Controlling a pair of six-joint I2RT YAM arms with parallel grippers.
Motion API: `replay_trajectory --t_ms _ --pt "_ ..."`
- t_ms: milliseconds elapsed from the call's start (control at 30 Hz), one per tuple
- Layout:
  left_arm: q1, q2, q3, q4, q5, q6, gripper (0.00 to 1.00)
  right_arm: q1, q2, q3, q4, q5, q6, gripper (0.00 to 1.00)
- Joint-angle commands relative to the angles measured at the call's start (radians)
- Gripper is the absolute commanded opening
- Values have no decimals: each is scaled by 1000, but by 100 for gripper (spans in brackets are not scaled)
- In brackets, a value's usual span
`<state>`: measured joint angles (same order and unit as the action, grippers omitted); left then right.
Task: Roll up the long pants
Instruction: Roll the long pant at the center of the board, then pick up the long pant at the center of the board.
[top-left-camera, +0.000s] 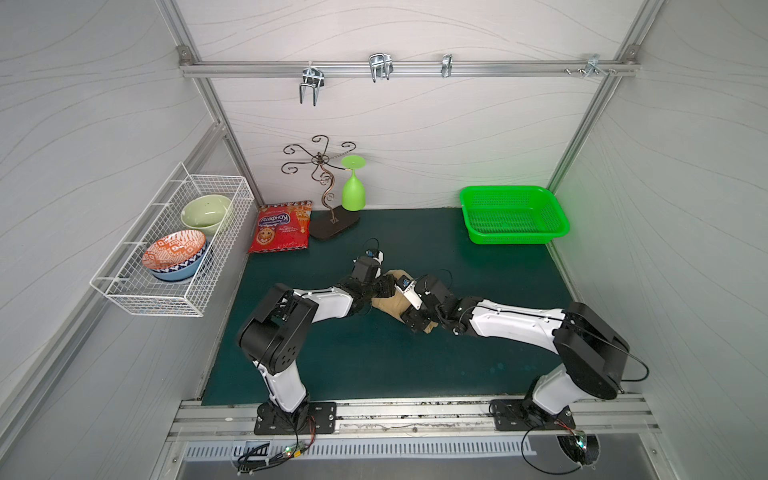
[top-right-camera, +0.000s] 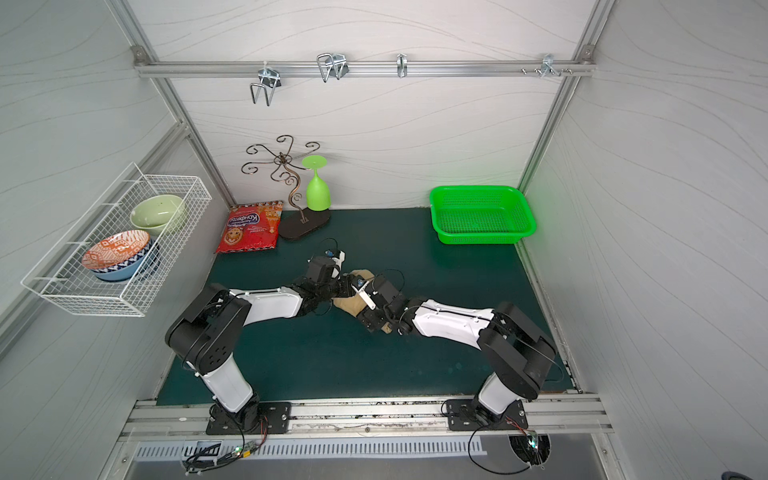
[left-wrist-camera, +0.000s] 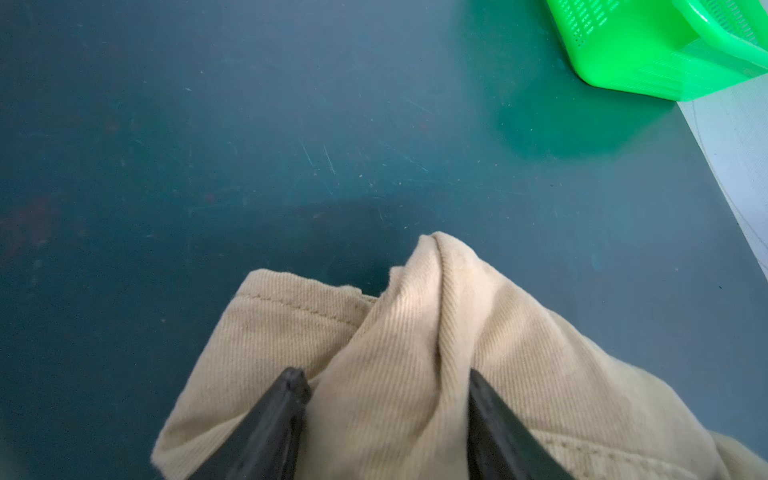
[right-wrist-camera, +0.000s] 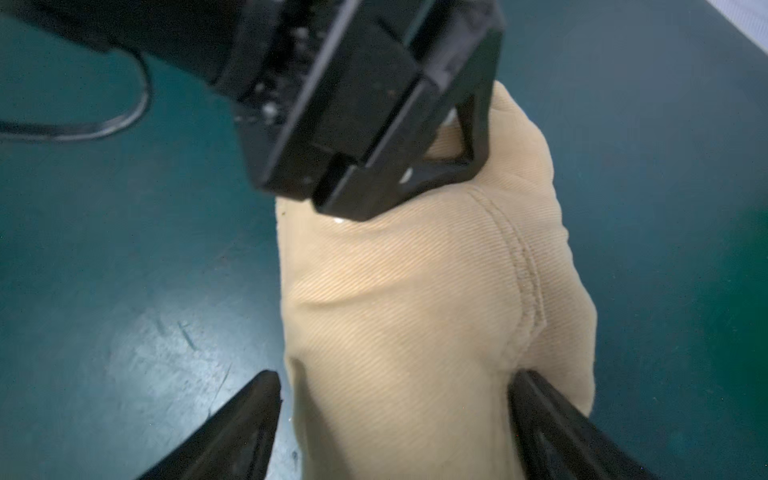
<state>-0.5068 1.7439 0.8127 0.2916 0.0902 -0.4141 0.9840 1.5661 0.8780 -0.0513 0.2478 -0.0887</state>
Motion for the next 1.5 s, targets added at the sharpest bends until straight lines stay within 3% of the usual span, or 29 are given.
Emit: replay_trajectory --t_ms 0,133,267,567,767,833,933,1067,1333,1433,1467 --pt "-3 40 -15 -172 -10 26 63 52 -12 26 -139 158 -96 93" --pt "-3 41 -15 -169 -5 25 63 71 78 80 -149 297 -174 96" --pt "-4 47 -9 -174 0 24 63 62 170 120 -139 334 -220 97" --pt "-4 34 -9 -179 2 22 64 -4 361 210 -194 186 -162 96" --pt "-2 -10 -18 -192 -15 31 64 -28 455 278 -328 78 -60 87" --pt "-2 -21 -17 -201 -17 35 64 -39 466 265 -325 42 -28 81" --pt "-1 -40 -18 -203 -14 35 64 -69 500 271 -348 -3 20 62" --pt "10 -83 -23 -199 -5 33 67 -89 518 263 -355 -40 62 48" --pt "117 -198 -73 -120 112 -36 97 -110 536 242 -351 -105 101 21" --pt "173 -279 -109 -98 172 -84 99 -121 547 237 -351 -118 121 0" --pt "186 -317 -120 -102 177 -95 98 -125 543 231 -345 -123 124 0"
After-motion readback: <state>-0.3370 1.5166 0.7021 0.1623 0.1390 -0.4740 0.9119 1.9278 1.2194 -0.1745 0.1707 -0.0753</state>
